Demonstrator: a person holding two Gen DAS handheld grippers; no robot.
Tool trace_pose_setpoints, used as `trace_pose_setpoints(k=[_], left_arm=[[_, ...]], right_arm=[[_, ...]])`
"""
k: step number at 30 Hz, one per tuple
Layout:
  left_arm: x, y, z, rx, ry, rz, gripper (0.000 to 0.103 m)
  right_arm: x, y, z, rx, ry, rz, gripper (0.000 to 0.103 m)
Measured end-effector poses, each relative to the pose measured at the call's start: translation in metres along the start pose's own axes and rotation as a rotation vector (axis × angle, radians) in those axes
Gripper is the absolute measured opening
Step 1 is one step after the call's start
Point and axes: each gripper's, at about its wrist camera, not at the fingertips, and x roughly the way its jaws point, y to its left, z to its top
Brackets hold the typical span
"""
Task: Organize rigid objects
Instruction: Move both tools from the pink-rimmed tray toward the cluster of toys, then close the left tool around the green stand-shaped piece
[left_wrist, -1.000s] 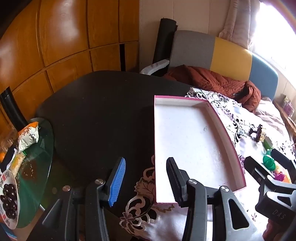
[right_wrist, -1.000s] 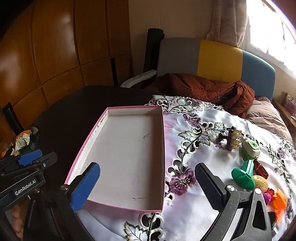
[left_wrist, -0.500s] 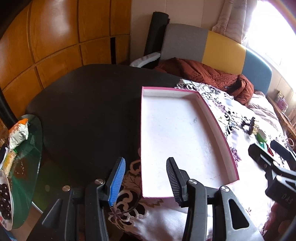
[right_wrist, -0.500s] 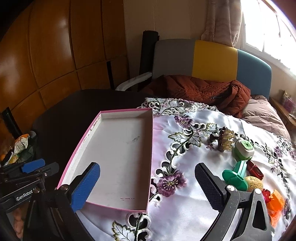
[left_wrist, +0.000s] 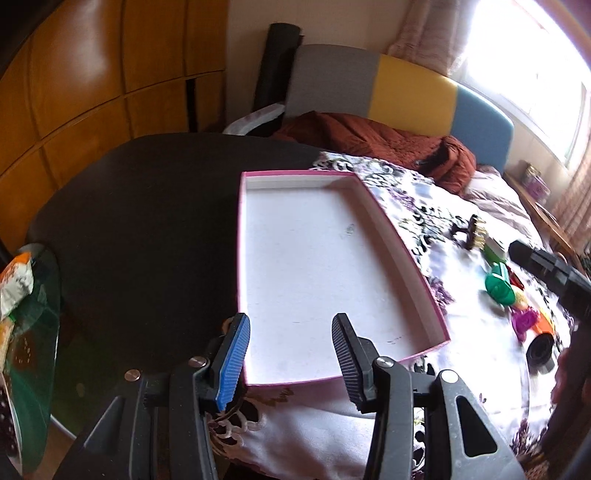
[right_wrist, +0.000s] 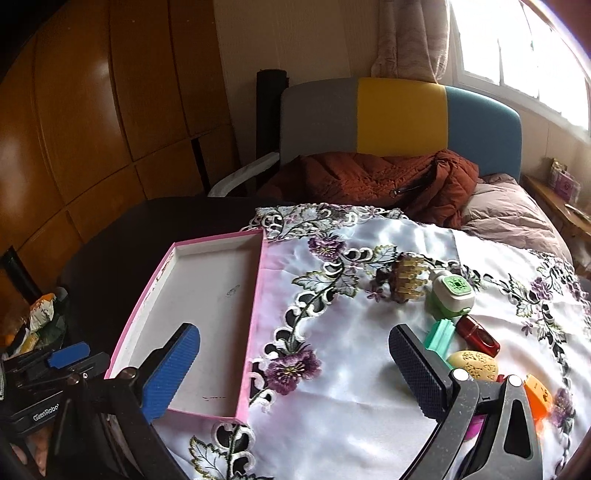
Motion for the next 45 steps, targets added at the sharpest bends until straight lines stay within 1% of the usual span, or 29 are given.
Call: trace_pose_setpoints(k=[3, 7, 9, 11, 13, 15, 16, 17, 18, 20, 23, 25, 26, 29, 30, 37, 42, 45], left_arm=[[0.002, -0.009, 0.002, 0.031, 0.008, -0.052, 0.047], [0.006, -0.027, 0.009, 0.080, 0.016, -0.114, 0.047], [0.009, -0.038, 0.012, 0.099, 0.028, -0.146, 0.048], [0.015, -0.051, 0.015, 0.109, 0.054, -0.191, 0.057], [0.022, -0.065, 0.018, 0.108, 0.099, -0.245, 0.057], [0.029, -0.083, 0.021, 0.134, 0.128, -0.268, 0.057], [0.031, -0.089, 0.020, 0.147, 0.140, -0.278, 0.057], [0.034, -0.097, 0.021, 0.158, 0.154, -0.289, 0.057], [0.037, -0.105, 0.021, 0.166, 0.172, -0.305, 0.057], [0.047, -0.125, 0.022, 0.197, 0.208, -0.325, 0.057], [0.061, -0.158, 0.027, 0.263, 0.228, -0.348, 0.057], [0.068, -0.178, 0.030, 0.310, 0.235, -0.378, 0.057], [0.071, -0.188, 0.032, 0.332, 0.239, -0.381, 0.057], [0.084, -0.214, 0.040, 0.373, 0.264, -0.432, 0.057], [0.090, -0.224, 0.042, 0.383, 0.270, -0.439, 0.057], [0.131, -0.273, 0.059, 0.442, 0.336, -0.451, 0.057], [0.152, -0.297, 0.068, 0.473, 0.358, -0.444, 0.056], [0.164, -0.309, 0.070, 0.479, 0.376, -0.453, 0.055]], right_arm=[[-0.011, -0.042, 0.007, 0.055, -0.017, -0.024, 0.103], [-0.028, -0.116, 0.013, 0.186, -0.044, -0.134, 0.103], [-0.031, -0.155, 0.009, 0.272, -0.038, -0.204, 0.103], [-0.031, -0.186, 0.000, 0.341, -0.030, -0.262, 0.103], [-0.032, -0.207, -0.015, 0.396, -0.027, -0.312, 0.103], [-0.029, -0.226, -0.028, 0.482, -0.006, -0.324, 0.103], [-0.028, -0.235, -0.030, 0.534, 0.005, -0.311, 0.103], [-0.029, -0.242, -0.032, 0.575, -0.018, -0.284, 0.103], [-0.031, -0.245, -0.033, 0.594, -0.028, -0.278, 0.103], [-0.031, -0.244, -0.032, 0.593, -0.022, -0.287, 0.103], [-0.030, -0.245, -0.031, 0.586, -0.018, -0.269, 0.103], [-0.027, -0.243, -0.031, 0.575, -0.003, -0.270, 0.103], [-0.026, -0.243, -0.031, 0.572, -0.001, -0.269, 0.103], [-0.024, -0.243, -0.031, 0.570, 0.006, -0.261, 0.103], [-0.024, -0.243, -0.031, 0.572, 0.006, -0.259, 0.103], [-0.024, -0.247, -0.031, 0.586, 0.006, -0.251, 0.103], [-0.022, -0.250, -0.031, 0.598, 0.013, -0.243, 0.103], [-0.021, -0.250, -0.031, 0.597, 0.013, -0.242, 0.103]])
